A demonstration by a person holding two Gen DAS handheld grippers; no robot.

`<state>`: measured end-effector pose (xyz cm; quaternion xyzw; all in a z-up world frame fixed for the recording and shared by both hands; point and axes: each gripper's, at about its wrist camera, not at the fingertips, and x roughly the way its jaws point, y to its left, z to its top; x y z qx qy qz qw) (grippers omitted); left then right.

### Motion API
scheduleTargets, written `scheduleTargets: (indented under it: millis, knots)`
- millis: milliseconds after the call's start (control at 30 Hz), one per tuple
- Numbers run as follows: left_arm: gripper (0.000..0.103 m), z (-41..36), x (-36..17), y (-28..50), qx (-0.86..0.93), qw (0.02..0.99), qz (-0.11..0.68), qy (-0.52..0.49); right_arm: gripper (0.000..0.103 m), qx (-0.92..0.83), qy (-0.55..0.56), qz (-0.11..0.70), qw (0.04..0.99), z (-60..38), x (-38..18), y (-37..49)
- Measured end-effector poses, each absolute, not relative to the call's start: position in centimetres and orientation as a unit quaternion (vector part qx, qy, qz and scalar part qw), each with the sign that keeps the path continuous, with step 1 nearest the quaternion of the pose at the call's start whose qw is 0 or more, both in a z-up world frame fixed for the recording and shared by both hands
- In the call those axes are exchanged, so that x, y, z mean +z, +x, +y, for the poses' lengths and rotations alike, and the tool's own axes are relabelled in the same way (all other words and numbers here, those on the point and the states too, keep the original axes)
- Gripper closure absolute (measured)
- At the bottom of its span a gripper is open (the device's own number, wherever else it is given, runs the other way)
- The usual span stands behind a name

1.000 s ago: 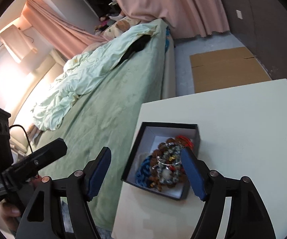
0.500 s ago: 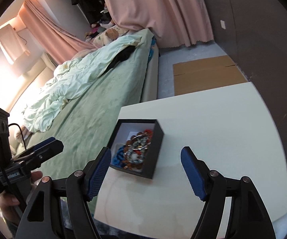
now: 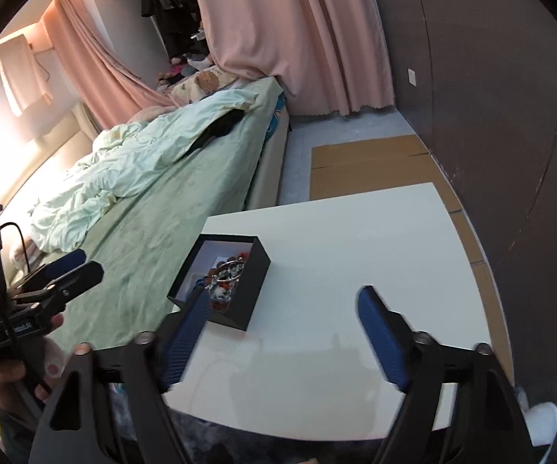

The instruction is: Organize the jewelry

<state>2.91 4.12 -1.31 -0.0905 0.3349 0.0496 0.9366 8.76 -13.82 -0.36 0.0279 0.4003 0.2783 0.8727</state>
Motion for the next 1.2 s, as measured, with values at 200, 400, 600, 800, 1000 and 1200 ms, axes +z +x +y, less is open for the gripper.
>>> scheduleTargets:
  millis: [200,400,600,800,1000,1200]
  knots:
    - [0.0,2.8,-1.4,1.8,0.049,0.943,0.321,-0.075,0.004,0.259,-0.001,0.394,0.882,-14.4,-0.1,7.4]
    - [0.0,2.5,-1.7,0.9,0.046,0.945,0.314,-0.075,0.0,0.25,-0.022,0.405,0.879,-14.4,-1.0,6.5]
    - [0.0,1.5,-2.1,1.2,0.034,0.947,0.315,-0.06,0.0,0.246,-0.02,0.398,0.883,-14.7,-1.1,5.8]
    - [0.0,0.6,-2.3,1.6,0.025,0.947,0.317,-0.05,0.0,0.244,-0.012,0.393,0.887,-15.6,-0.9,5.9]
    - [0.0,0.7,-3.0,1.8,0.028,0.945,0.322,-0.049,0.0,0.242,-0.005,0.391,0.888,-15.9,-0.9,5.8]
    - [0.0,1.4,-2.6,1.4,0.03,0.948,0.314,-0.055,0.0,0.23,-0.017,0.389,0.892,-15.6,-1.1,5.8]
